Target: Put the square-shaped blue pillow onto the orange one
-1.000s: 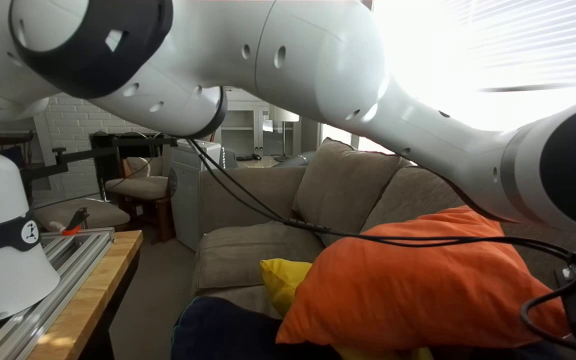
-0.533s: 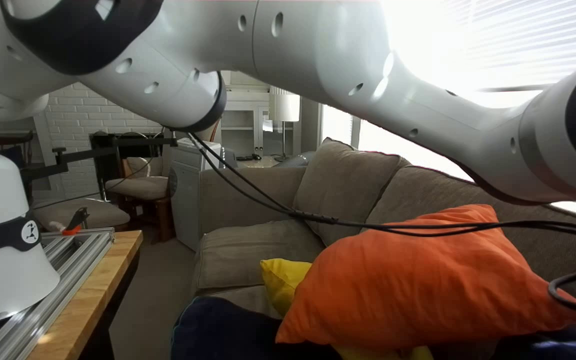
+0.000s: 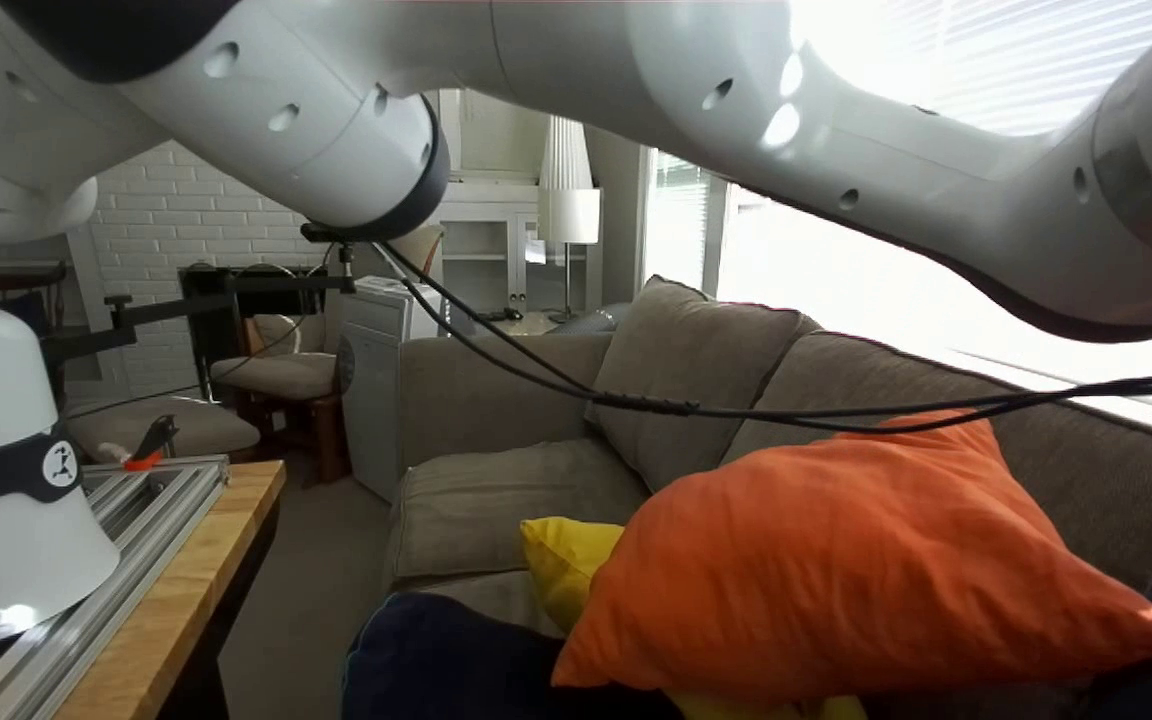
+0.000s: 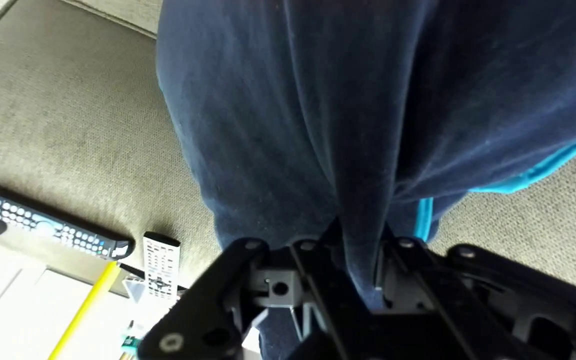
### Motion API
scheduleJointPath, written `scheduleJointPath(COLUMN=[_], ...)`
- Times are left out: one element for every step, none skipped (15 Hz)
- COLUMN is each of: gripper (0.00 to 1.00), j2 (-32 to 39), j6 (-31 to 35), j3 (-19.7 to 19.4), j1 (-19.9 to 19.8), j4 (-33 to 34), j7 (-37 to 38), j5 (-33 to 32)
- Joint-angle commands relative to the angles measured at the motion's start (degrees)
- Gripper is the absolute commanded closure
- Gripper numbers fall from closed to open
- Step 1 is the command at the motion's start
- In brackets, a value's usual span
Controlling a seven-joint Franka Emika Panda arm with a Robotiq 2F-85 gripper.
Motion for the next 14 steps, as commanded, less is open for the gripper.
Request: scheduleJointPath(gripper=[0.98,0.98,0.98,0.98,0.98,0.98,0.98,0.98,0.98,0.98,0.98,0.98,0.98,0.98], j2=[-2.34,-2.43,-2.56,-2.78,-3.16,-3.50,-4.01,-4.49,-5.07,-5.69,-6.33,-7.03,-7.84,-8.50], j6=[-1.49,-1.51,-1.52,-1.56,-1.36,-1.27,-1.41,-1.30,-1.47,-1.45,-1.46,-1.50,-1.76,-1.82], j3=[-2.08,-2.33,-2.58,-2.70,-3.00,-3.29,-3.54,-3.76,-4.14,-4.51,-4.66,-4.86,-5.00,-4.76], j1=[0.42,0.37,0.37,0.38,0.56,0.71,0.89,1.06,1.35,1.64,1.85,2.12,2.45,2.63], j4=[0.22,0.39,0.54,0.58,0.44,0.38,0.32,0.28,0.24,0.21,0.07,0.00,-0.04,-0.20], j7=[2.85,3.19,3.37,3.51,3.71,4.02,4.15,4.12,4.15,4.12,3.68,3.20,2.79,1.88], j5=[-0.71,-0.64,-0.61,-0.52,-0.63,-0.70,-0.75,-0.80,-1.01,-1.13,-0.97,-0.98,-0.98,-0.71])
